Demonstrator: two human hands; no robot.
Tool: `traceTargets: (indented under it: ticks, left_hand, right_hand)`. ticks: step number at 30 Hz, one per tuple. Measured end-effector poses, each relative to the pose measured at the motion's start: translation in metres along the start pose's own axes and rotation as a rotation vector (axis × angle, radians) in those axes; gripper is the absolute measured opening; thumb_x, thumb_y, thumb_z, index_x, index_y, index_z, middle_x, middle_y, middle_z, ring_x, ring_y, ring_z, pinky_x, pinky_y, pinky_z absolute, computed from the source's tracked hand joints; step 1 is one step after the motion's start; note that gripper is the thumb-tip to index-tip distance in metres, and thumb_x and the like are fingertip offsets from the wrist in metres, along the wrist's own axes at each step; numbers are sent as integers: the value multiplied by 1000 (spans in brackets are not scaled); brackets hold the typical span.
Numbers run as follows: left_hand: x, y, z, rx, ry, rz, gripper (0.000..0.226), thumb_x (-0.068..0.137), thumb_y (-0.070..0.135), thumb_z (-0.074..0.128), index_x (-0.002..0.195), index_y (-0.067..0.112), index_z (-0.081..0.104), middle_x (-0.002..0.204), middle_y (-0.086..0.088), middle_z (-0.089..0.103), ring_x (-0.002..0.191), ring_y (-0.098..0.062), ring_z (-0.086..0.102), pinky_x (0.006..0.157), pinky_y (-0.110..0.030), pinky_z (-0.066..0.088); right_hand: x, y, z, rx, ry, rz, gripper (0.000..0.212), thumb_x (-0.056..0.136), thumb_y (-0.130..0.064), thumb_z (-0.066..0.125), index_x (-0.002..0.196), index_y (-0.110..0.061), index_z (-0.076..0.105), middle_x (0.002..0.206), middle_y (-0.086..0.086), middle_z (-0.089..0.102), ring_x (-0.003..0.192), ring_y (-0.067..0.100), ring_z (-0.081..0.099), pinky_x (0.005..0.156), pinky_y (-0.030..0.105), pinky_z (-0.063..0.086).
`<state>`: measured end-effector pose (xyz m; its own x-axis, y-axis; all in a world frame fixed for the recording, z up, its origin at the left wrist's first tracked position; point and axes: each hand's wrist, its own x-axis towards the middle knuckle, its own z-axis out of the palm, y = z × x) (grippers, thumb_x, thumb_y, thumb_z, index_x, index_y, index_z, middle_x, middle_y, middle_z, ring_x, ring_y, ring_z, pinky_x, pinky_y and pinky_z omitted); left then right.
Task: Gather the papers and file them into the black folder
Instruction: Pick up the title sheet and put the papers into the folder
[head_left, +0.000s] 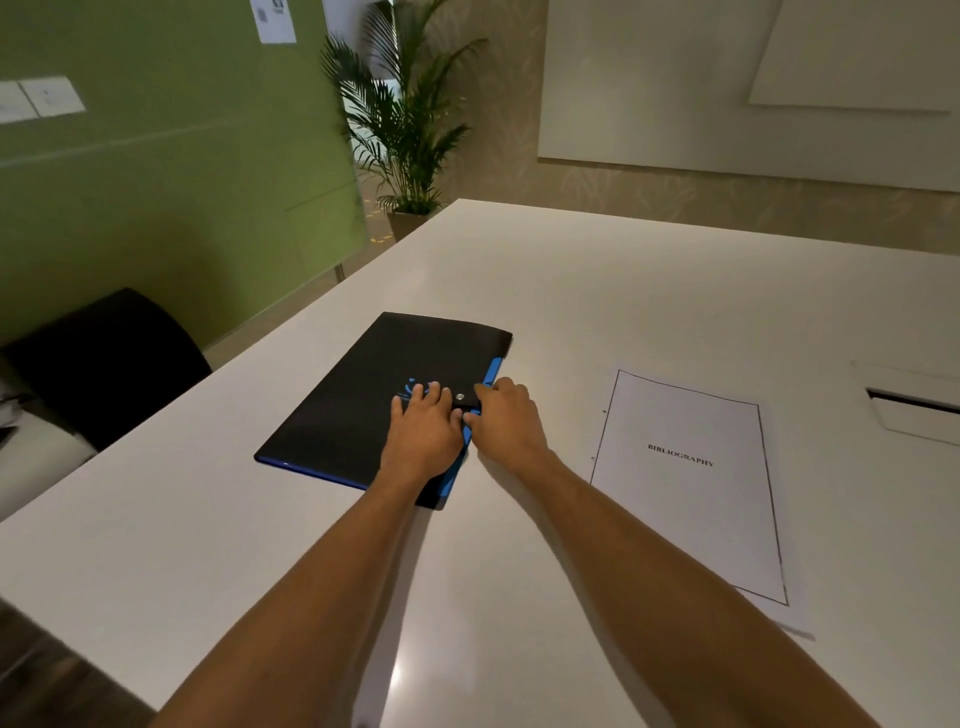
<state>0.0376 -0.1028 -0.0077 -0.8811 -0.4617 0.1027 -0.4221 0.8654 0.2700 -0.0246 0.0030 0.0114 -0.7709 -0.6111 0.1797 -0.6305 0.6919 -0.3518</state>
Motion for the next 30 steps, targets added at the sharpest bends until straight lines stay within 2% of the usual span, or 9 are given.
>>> traceTargets:
  ticks: [5,9,15,19,24,27,30]
  left_hand:
    - [-2,4,4,-41,-23,39,51,102,32,24,147,11,33,158,-10,26,148,-28,14,118,-49,6]
    - [0,9,8,-78,-9,30,48,102,31,26,144,11,38,157,-11,28,148,-27,15,119,-49,6]
    - [-2,14,7,-69,5,28,48,101,24,29,147,10,32,157,-11,27,148,-27,14,119,-49,6]
    - [-2,12,7,-36,-27,41,55,99,28,34,150,10,24,159,-12,23,148,-27,12,120,-49,5]
    - [-3,11,7,-11,-56,50,57,100,32,33,151,11,19,159,-12,21,149,-27,10,120,-49,5]
    - [-4,14,5,-54,-23,35,53,102,34,25,149,10,27,158,-11,25,148,-25,14,120,-49,6]
    - [-5,14,5,-84,-18,27,60,99,46,26,147,9,32,158,-10,26,148,-24,14,120,-47,3]
  right_hand:
    - [12,2,6,-73,-42,18,28,101,-33,49,122,-18,60,130,11,52,114,29,50,94,42,48]
    - [18,10,0,-163,-61,-26,27,98,-35,55,118,-19,62,126,9,54,114,27,49,92,41,45]
    - [23,3,-11,-378,-79,-185,23,100,-26,56,115,-10,63,118,12,63,110,27,58,87,34,50]
    - [17,0,-7,-513,-88,-313,28,98,-23,59,121,-7,60,121,14,65,114,29,59,91,36,50]
    - [15,-4,-8,-483,-73,-334,35,98,-24,59,127,-6,55,124,13,64,114,29,61,92,37,52]
    - [15,-2,-13,-355,-43,-206,28,100,-22,56,121,-3,53,115,16,66,100,29,67,82,35,54]
    - [19,0,-19,-199,-19,-66,30,99,-21,57,123,-5,48,109,15,67,92,27,68,80,33,54]
